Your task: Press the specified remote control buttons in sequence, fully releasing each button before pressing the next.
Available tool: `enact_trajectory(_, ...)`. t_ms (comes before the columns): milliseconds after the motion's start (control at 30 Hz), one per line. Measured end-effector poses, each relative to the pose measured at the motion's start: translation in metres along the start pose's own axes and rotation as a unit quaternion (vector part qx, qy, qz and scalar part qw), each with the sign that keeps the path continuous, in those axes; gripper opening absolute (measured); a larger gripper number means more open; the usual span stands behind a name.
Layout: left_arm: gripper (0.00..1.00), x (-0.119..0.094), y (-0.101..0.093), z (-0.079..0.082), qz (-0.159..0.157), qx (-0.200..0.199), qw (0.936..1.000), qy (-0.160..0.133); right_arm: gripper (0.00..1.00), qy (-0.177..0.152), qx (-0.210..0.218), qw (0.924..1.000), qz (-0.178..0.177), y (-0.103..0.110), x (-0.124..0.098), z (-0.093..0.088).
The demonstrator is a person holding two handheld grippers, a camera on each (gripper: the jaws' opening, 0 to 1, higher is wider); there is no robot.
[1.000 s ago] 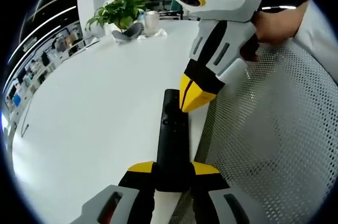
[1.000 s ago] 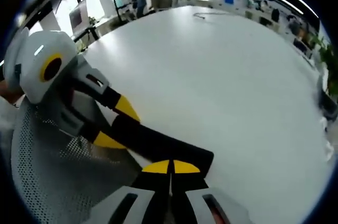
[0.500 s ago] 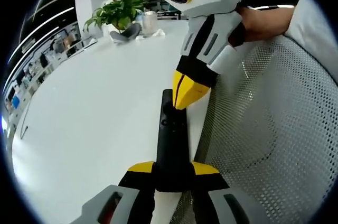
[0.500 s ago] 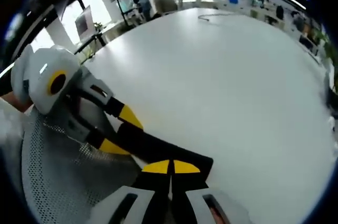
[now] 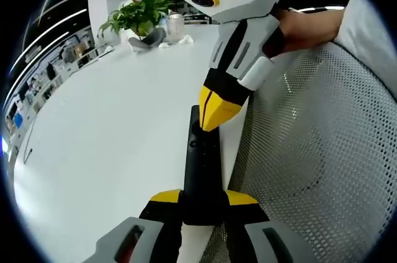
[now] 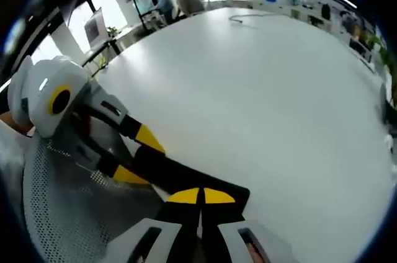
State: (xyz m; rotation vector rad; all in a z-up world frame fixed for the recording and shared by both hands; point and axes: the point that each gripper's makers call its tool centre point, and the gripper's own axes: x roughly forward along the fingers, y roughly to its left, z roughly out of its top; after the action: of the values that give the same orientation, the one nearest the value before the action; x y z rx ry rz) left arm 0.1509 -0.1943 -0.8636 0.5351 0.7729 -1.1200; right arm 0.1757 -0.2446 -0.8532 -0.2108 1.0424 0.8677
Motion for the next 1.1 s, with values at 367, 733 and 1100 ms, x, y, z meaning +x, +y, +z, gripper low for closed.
enact_trajectory(367,0.25,0.0014,0.0002,0.0005,-0.002,-0.001,1.0000,-0.004,0.00,-0.004,0.004,1.0000,0.006,-0.0017,0.0013,0.0005)
enact_trajectory(733,0.25,0.0012,-0.0004,0.0012,-0.002,0.000,1.0000,-0.006,0.00,-0.012,0.025,0.9996,0.010,-0.0021,0.0011,0.0005)
enact_trajectory(1100,0.25,0.0018,-0.0002,0.0016,-0.003,0.002,1.0000,-0.008,0.00,-0.012,0.014,0.9998,0.005,-0.0025,0.0018,0.0010)
